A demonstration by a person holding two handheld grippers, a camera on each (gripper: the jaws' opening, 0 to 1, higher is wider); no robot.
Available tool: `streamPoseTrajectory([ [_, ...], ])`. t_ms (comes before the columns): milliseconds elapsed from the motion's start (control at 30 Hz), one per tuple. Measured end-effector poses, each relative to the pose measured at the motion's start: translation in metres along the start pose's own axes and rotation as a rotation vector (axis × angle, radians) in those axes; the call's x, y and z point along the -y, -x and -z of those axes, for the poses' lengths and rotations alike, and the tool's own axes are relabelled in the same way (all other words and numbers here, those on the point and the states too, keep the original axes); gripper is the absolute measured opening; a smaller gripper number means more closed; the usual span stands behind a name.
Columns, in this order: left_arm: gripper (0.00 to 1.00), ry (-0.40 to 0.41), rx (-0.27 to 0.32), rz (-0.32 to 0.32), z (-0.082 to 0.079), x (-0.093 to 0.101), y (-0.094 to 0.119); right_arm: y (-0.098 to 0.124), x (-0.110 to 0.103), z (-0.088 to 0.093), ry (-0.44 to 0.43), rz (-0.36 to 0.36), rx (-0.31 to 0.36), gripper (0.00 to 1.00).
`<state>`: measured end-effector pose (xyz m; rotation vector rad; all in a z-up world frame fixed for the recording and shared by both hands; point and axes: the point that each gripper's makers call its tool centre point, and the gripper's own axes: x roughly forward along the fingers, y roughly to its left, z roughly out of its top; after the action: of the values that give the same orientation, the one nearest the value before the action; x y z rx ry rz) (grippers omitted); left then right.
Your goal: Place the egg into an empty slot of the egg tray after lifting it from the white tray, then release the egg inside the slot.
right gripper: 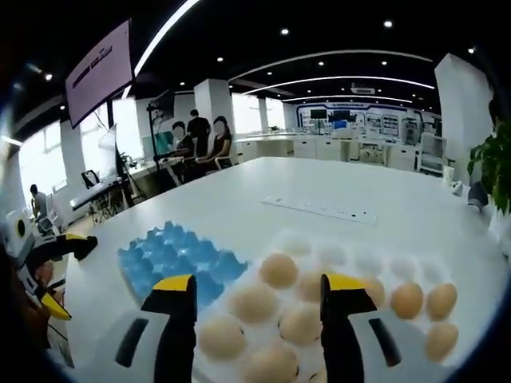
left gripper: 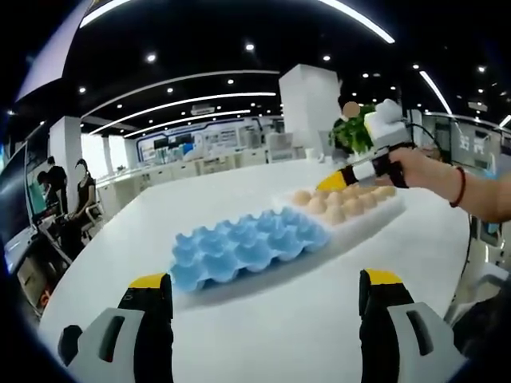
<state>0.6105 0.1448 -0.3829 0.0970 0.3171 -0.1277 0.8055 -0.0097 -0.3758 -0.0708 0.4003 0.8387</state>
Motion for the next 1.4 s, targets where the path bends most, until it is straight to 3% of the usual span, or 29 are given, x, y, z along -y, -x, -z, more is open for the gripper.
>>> streamPoseTrajectory([
  [133,0.99,0.005,0.000,0.008,0.000,0.002,0.000,-0.005,0.001,0.000,-0.015,-0.006,-0.011,0.63],
  [267,0.99,0.004,0.001,0.006,0.000,0.001,-0.001,-0.007,0.007,-0.003,0.020,0.036,0.002,0.63],
  [767,0.99,-0.001,0.001,-0.002,-0.001,0.002,-0.001,-0.024,0.008,-0.008,0.039,0.018,-0.003,0.60],
  [1167,0.99,-0.005,-0.006,-0.006,0.001,-0.001,-0.001,-0.032,0.006,0.000,0.080,0.031,-0.050,0.56],
  [1233,0.99,-0.009,0.004,-0.030,0.001,-0.005,0.000,-0.035,0.007,0.002,0.093,0.041,-0.064,0.55],
  [1400,1.00,0.019,0.009,-0.012,0.000,-0.005,0.001,-0.041,0.007,0.005,0.083,0.038,-0.093,0.51],
])
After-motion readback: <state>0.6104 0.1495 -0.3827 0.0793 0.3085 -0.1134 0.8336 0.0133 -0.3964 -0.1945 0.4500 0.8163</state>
